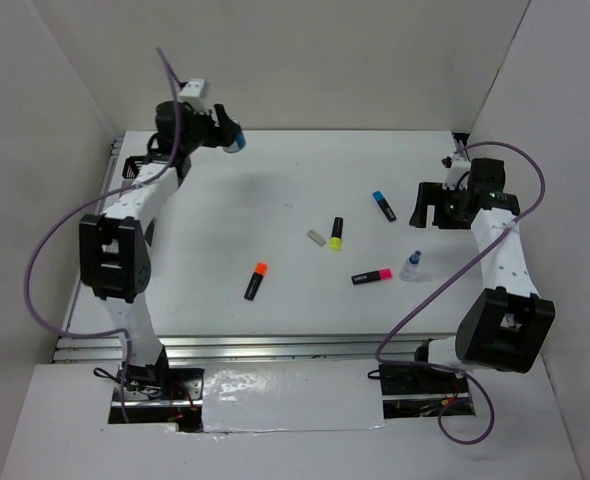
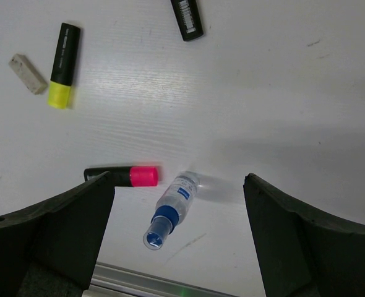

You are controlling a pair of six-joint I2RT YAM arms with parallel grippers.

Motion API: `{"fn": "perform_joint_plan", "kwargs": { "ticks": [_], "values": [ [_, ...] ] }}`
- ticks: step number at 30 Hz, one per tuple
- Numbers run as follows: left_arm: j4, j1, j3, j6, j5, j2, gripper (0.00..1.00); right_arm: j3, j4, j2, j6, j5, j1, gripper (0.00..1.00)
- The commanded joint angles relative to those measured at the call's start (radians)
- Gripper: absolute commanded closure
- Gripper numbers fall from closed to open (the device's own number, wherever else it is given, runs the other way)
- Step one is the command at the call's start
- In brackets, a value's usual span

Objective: Sort the stationery into containers
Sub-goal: Place the stationery into the container

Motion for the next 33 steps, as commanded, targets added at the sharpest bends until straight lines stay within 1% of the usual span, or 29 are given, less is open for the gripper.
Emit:
{"fn": "perform_joint_plan", "kwargs": {
  "ticks": [1, 2, 3, 4, 5, 6, 8, 14, 17, 22, 33],
  "values": [
    [0.118, 0.090, -0.076, -0.016, 0.124, -0.142, 1.00, 0.049, 0.026, -0.016, 0.000, -0.016, 0.026, 0.09],
    [0.126, 0.117, -0.115, 0.004, 0.132, -0.162, 1.00, 0.049, 0.031, -0.014, 0.000, -0.016, 0.031, 0.09],
    [0.123, 0.172, -0.124, 0.021, 0.135, -0.194, 1.00, 0.049, 0.034, -0.012, 0.003, -0.015, 0.034, 0.09],
    [0.104, 0.199, -0.133, 0.054, 0.146, -0.205, 1.00, 0.048, 0.035, -0.012, 0.005, -0.013, 0.043, 0.09],
    [0.094, 0.222, -0.138, 0.061, 0.146, -0.211, 1.00, 0.048, 0.041, -0.011, 0.005, -0.015, 0.049, 0.09],
    [0.093, 0.275, -0.141, 0.061, 0.153, -0.225, 1.00, 0.049, 0.042, -0.009, 0.007, -0.012, 0.051, 0.09],
    [0.089, 0.347, -0.149, 0.059, 0.193, -0.231, 1.00, 0.048, 0.048, -0.008, 0.011, -0.007, 0.066, 0.09],
    [0.094, 0.476, -0.179, 0.102, 0.232, -0.228, 1.00, 0.043, 0.064, -0.011, 0.025, 0.004, 0.094, 0.09],
    [0.109, 0.518, -0.192, 0.122, 0.250, -0.214, 1.00, 0.030, 0.077, -0.014, 0.030, 0.010, 0.100, 0.09],
    [0.132, 0.556, -0.184, 0.138, 0.278, -0.164, 1.00, 0.023, 0.083, 0.000, 0.034, 0.011, 0.103, 0.09],
    [0.152, 0.572, -0.160, 0.161, 0.258, -0.066, 1.00, 0.053, 0.061, 0.024, 0.019, 0.028, 0.103, 0.09]
  ]
}}
